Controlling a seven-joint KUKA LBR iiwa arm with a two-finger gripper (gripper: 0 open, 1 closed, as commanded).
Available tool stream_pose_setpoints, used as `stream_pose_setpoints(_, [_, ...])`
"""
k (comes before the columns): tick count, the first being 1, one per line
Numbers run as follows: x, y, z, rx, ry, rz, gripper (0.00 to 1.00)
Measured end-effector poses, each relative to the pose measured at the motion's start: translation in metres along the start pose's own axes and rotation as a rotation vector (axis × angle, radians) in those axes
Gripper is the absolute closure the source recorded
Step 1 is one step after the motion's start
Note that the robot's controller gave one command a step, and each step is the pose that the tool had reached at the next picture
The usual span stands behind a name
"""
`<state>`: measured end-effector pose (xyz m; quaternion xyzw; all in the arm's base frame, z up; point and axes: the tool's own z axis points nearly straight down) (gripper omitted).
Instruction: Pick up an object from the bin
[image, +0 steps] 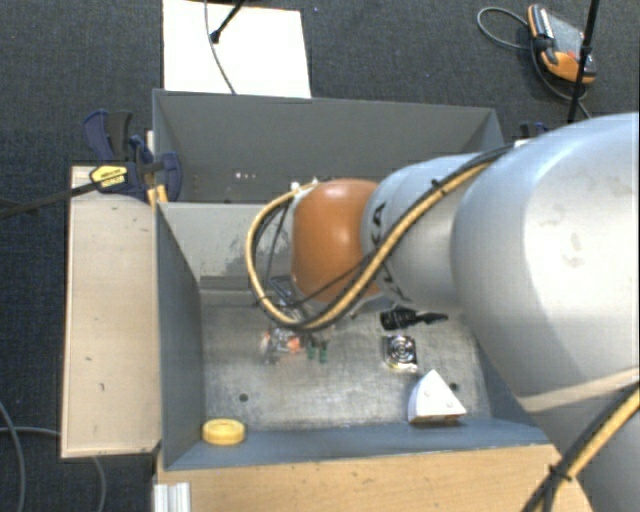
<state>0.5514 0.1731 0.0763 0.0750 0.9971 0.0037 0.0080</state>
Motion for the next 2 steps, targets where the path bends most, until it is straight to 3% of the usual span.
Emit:
stream_pose_setpoints(1, [0.001, 0.002, -0.046, 0.007, 0.013, -0.012, 1.0])
stream_pose_setpoints(2, [-0.017, 0.018, -0.179, 0.006, 0.013, -0.149, 1.0])
